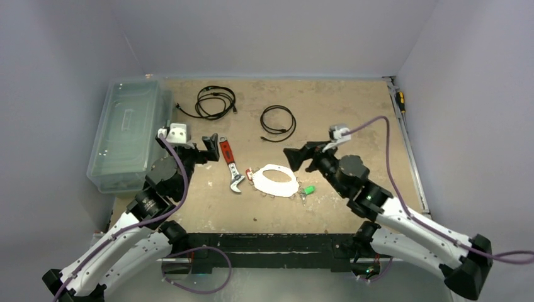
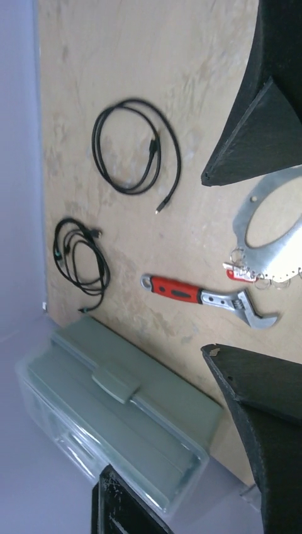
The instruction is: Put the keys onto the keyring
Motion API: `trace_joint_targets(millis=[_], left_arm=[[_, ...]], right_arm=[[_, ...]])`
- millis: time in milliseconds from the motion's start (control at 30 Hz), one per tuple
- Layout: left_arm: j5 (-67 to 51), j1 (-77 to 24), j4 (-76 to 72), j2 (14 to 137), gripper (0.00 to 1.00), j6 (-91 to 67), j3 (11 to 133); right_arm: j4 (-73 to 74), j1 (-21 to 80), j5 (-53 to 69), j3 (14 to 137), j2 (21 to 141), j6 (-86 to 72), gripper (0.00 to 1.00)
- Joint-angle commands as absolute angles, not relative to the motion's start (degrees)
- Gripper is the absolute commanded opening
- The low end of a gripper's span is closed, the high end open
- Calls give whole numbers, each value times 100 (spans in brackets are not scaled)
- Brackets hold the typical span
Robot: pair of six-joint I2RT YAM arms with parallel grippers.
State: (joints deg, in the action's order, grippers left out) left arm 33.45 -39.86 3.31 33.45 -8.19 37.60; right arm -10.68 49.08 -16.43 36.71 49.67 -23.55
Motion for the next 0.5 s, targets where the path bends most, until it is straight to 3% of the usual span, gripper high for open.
trace_joint_targets(millis=[0,200,467], left_arm=[[3346,-3946,88,3365,99,-703,3710],[3392,-3931,139,3520,99,-686,3762],[3419,-3933,-27,3490,99,-748,3711]], right_arm=[[-472,4904,-2416,3217,3888,-2568,99],[418,4904,-2898,3291,3094,-2800,99],[421,4904,-3334,3174,2799,-2851,99]])
